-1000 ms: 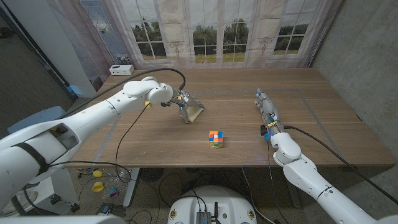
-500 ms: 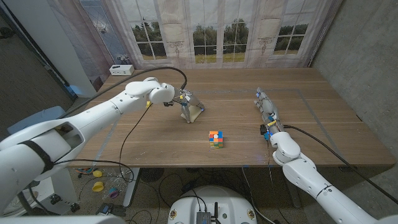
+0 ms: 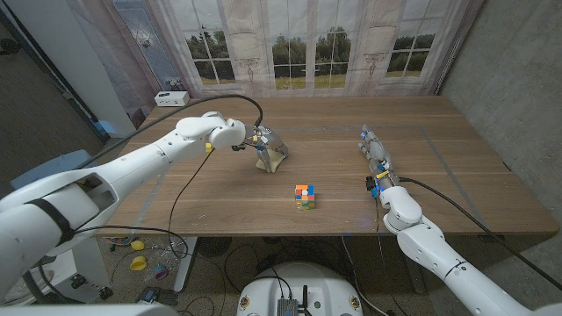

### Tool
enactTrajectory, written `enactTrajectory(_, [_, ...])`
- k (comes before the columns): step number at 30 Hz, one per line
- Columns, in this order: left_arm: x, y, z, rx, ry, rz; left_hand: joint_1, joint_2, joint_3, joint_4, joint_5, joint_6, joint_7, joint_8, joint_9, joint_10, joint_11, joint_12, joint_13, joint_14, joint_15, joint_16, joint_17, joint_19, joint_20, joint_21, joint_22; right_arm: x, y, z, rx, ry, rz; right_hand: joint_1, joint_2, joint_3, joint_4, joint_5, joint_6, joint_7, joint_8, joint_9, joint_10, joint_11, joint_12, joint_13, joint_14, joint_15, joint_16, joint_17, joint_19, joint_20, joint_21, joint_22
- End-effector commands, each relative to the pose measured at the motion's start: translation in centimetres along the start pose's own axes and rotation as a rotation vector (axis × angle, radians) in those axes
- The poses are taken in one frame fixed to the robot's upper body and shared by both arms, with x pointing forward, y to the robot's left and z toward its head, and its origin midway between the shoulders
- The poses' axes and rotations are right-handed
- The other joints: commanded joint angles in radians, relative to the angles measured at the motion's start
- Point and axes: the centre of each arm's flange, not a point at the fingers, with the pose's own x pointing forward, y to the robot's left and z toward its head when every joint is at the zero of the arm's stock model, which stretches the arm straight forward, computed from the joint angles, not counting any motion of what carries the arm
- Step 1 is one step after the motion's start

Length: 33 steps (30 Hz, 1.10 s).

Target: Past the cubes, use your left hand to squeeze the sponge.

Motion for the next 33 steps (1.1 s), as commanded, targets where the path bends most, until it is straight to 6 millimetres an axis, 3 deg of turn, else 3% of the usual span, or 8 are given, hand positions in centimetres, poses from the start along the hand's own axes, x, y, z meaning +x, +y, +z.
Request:
enactTrajectory(1, [-1.6,0.4,-1.1,0.017,0.113,0.088,0.086,0.095,0.045,-0.006,-0.022,0.027,0.006,-0.002,0.004,0.054,-0.015,-0.011,0.001,0.042,-0.154,-0.001,-0.001,0.035,0.002,0.025,0.009,0.1,0.2,0.3,-0.004,-0.011,0.001,-0.006,-0.001,0.000,0.004,-0.004,0.008,0.003,-0.001,0.005,0.007,0.004,-0.002,0.002,0.008,0.008,0.003,0.004,0.011,-0.001,0.006,0.004])
enactTrajectory(6, [-2.2,0.5,-1.5,0.024,0.158,0.098,0.120,0.112,0.070,-0.020,-0.050,0.043,0.009,-0.010,0.004,0.071,-0.019,-0.020,0.001,0.086,-0.155,-0.004,-0.001,0.069,-0.006,0.054,0.016,0.1,0.2,0.3,-0.004,-0.016,0.002,-0.007,-0.001,-0.001,0.005,-0.004,0.008,0.004,-0.002,0.005,0.007,0.005,-0.002,0.002,0.009,0.010,0.003,0.004,0.011,0.000,0.006,0.004])
enactTrajectory(33, [-8.0,2.7,-4.3,0.104,0.454,0.139,0.099,0.099,0.071,-0.007,-0.108,0.027,-0.009,-0.044,0.005,0.049,-0.015,-0.063,0.003,0.050,-0.154,-0.057,0.001,0.030,-0.004,0.069,0.024,0.5,0.3,0.9,0.008,-0.055,0.042,-0.004,-0.001,0.000,0.002,-0.003,0.010,0.003,-0.003,0.005,0.009,0.001,-0.004,0.002,0.013,0.010,0.001,0.003,0.013,0.003,0.006,0.004])
